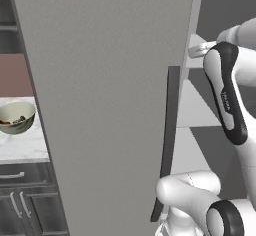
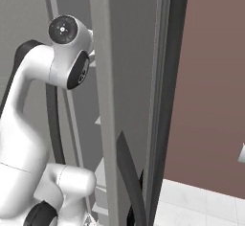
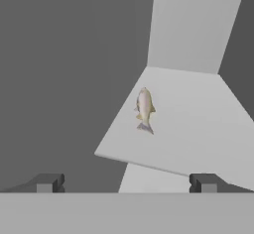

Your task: Take the chicken drumstick, mushroom, and fish from the freezer and place them in the bowl on the counter.

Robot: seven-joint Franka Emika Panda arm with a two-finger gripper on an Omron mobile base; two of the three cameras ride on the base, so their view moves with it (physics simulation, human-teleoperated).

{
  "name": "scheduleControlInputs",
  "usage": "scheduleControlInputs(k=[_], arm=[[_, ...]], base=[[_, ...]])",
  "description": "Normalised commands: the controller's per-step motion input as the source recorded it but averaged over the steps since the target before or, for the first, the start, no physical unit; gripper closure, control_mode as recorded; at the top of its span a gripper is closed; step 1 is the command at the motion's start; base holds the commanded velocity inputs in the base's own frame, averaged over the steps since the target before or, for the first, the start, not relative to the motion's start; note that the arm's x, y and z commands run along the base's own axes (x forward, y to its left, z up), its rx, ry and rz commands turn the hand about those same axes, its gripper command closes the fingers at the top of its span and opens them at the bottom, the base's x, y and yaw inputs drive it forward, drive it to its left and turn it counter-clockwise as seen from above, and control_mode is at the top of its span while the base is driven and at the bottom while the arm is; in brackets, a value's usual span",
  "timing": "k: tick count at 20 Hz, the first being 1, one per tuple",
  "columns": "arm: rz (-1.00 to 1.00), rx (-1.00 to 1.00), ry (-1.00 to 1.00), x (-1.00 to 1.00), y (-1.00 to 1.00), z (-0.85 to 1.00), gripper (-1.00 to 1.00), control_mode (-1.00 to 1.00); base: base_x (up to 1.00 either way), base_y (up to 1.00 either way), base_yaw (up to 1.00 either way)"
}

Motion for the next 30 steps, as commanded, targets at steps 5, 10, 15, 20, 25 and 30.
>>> scheduleControlInputs(k=[5,10,15,20,25,30], arm=[[0.0,0.0,0.05,0.59,-0.17,-0.16,-1.0,-1.0],[0.0,0.0,0.01,0.41,-0.1,-0.23,-1.0,-1.0],[0.0,0.0,0.0,0.39,0.0,-0.14,-1.0,-1.0],[0.0,0.0,0.0,0.62,0.0,-0.12,-1.0,-1.0],[0.0,0.0,0.03,0.63,-0.03,-0.17,-1.0,-1.0],[0.0,0.0,0.04,0.53,-0.01,-0.17,-1.0,-1.0]], base=[[0.0,0.0,0.0],[0.0,0.0,0.0],[0.0,0.0,0.0],[0.0,0.0,0.0],[0.0,0.0,0.0],[0.0,0.0,0.0]])
